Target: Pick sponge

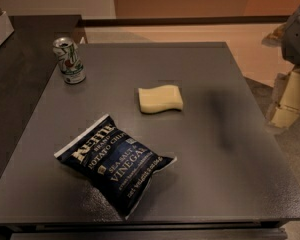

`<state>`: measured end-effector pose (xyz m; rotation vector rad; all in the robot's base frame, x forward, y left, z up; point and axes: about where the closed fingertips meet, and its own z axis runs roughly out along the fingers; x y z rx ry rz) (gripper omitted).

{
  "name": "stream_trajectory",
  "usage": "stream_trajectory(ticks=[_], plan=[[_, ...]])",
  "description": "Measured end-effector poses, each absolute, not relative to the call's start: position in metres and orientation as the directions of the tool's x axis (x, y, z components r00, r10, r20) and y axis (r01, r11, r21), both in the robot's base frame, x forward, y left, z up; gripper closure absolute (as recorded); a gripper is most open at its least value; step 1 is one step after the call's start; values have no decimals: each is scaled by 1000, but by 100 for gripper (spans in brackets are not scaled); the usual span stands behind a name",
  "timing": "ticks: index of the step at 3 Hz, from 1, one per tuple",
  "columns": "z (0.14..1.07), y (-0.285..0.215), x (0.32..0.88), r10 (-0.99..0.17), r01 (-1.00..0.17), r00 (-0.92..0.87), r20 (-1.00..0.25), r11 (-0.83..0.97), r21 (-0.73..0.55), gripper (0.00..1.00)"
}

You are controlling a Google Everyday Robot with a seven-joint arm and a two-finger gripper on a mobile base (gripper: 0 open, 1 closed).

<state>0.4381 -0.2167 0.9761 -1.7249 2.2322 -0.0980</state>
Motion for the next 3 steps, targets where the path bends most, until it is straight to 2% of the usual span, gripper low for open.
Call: stream_trajectory(ticks=[2,3], plan=[[977,-210,449,-944,-927,-228,-240,285,-242,0],[971,-184,469,-932,-932,-208,-296,280,-228,0]])
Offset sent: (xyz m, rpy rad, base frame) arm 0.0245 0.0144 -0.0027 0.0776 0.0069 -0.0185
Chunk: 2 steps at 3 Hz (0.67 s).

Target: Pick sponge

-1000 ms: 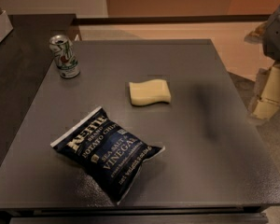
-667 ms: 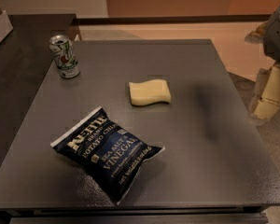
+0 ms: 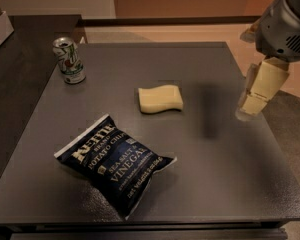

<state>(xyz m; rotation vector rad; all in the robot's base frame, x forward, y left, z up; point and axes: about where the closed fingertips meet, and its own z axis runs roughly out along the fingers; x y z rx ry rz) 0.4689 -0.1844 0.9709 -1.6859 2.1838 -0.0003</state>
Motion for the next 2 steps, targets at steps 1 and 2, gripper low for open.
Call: stream_trajectory(ticks=[1,2], plan=[[958,-157,489,-925,-941,-181,-334,262,-215,0],[941,-127,505,-927,-954,-132,-350,215,-210,0]])
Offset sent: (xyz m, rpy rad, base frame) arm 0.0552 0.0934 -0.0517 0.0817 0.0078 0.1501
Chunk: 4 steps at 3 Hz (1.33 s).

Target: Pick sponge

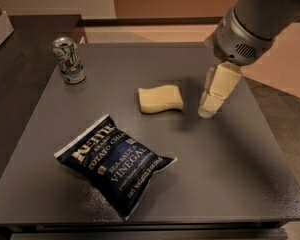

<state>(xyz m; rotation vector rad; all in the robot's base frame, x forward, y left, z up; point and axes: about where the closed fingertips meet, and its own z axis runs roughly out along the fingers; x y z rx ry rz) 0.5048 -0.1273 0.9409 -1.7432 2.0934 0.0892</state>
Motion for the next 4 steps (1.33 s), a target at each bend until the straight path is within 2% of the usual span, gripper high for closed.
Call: stream_trajectory(ticks=[4], plan=[[872,-59,548,-928,-987,-27,-372,85,-139,0]])
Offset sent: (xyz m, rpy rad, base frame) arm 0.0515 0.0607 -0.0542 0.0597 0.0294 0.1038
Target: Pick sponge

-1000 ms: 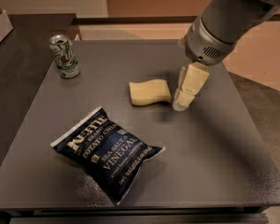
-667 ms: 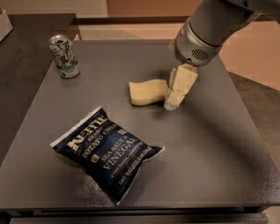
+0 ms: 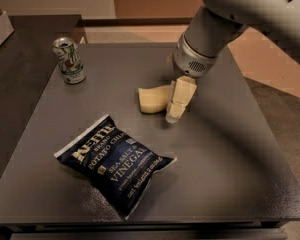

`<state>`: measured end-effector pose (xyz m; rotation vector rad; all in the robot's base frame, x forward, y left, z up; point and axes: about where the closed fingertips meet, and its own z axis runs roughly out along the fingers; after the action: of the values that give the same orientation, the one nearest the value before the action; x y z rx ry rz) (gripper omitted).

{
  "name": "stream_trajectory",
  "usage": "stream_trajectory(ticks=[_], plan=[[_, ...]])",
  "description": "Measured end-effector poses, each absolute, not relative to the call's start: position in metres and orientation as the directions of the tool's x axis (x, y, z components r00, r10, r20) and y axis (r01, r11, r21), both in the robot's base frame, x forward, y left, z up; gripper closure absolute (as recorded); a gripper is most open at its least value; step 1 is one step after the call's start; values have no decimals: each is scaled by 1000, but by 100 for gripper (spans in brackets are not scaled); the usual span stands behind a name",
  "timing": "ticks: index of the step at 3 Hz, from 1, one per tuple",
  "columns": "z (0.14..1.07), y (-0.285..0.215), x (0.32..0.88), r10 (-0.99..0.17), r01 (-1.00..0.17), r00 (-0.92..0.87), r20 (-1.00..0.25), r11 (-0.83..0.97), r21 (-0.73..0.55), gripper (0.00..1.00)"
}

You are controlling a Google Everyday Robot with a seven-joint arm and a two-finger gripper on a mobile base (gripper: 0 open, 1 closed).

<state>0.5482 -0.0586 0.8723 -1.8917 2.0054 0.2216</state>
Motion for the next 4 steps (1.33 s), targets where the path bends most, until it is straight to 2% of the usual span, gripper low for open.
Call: stream_trajectory(ticks=[3,4], plan=[[842,-47,554,-942,-996,-2,-334,32,-84,0],[837,-45,553,-948,-997,12,-317,11,-70,25]])
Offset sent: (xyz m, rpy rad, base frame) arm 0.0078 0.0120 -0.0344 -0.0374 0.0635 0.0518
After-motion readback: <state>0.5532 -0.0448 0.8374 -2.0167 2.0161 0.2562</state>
